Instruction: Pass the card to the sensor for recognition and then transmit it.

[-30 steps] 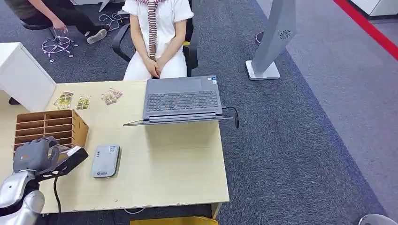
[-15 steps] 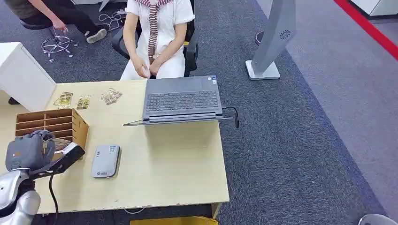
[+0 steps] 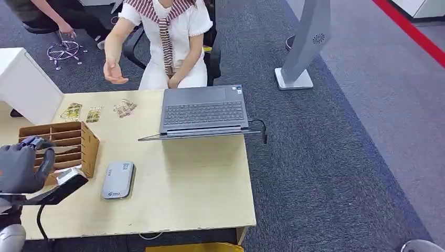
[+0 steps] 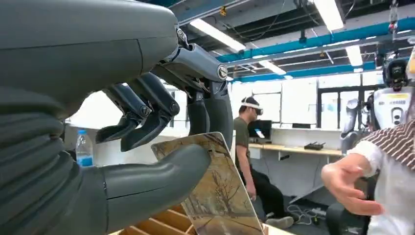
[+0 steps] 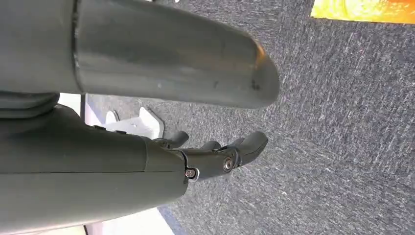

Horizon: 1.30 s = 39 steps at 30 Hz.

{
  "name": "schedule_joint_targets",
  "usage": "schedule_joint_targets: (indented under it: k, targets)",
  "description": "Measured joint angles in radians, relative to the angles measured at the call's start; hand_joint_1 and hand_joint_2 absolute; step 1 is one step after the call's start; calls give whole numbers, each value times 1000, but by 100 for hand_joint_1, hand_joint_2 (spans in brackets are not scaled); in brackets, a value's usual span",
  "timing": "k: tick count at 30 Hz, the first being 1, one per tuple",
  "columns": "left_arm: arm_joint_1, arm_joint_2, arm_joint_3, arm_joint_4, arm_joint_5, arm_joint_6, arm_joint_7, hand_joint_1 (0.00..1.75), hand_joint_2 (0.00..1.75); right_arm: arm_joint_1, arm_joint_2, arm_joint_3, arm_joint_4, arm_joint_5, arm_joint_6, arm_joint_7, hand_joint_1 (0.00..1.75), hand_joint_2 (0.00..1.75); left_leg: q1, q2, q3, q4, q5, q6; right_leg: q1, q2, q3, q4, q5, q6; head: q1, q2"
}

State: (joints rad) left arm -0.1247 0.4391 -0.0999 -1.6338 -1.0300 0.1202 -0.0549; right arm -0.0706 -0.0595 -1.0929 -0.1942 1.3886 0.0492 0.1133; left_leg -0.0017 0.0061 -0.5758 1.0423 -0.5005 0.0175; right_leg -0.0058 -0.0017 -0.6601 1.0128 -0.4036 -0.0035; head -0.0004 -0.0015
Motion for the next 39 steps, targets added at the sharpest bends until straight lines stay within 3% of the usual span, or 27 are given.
schedule_joint_targets:
  k: [4,6,10,15,22,33,34,39]
  targets:
    - [-73,-15,-12,2,-30,18,13,175,175,-1,0,0,0,21,4,-5,0,0,-1,-2,0,1,2,1,1,-2,-1,0,1,0,0,0]
    - [-172,-46,-32,50,-83,81,26,175,175,-6,0,3,0,37,5,-14,0,0,-1,-6,-3,1,4,1,1,-7,-1,0,3,0,0,0]
    - [-387,-114,-76,231,-201,253,32,175,175,-23,1,25,0,66,5,-15,0,0,-1,-6,-3,1,7,2,0,-7,-1,-1,7,1,0,0]
    - [-589,-166,-119,478,-251,304,29,175,175,-37,10,44,0,75,5,5,0,0,-1,-2,-3,1,8,1,0,-5,-2,-1,10,0,0,0]
    - [-672,-200,-145,624,-265,315,25,175,175,-40,17,51,2,84,5,10,0,0,-1,-1,-3,1,8,0,0,-2,-3,-1,9,0,0,0]
    - [-710,-234,-167,740,-276,343,33,175,175,-40,25,52,5,84,-3,19,0,0,-1,-1,-4,1,8,0,0,-2,-3,-1,9,0,0,0]
    - [-711,-234,-167,747,-275,344,34,0,175,-40,26,52,5,84,-5,18,0,0,-1,-1,-4,1,8,0,0,-2,-3,-1,9,0,0,0]
    - [-717,-241,-168,788,-264,383,53,0,175,-39,27,51,6,76,-13,18,0,0,-1,-1,-4,1,8,0,0,-2,-3,-1,9,0,0,0]
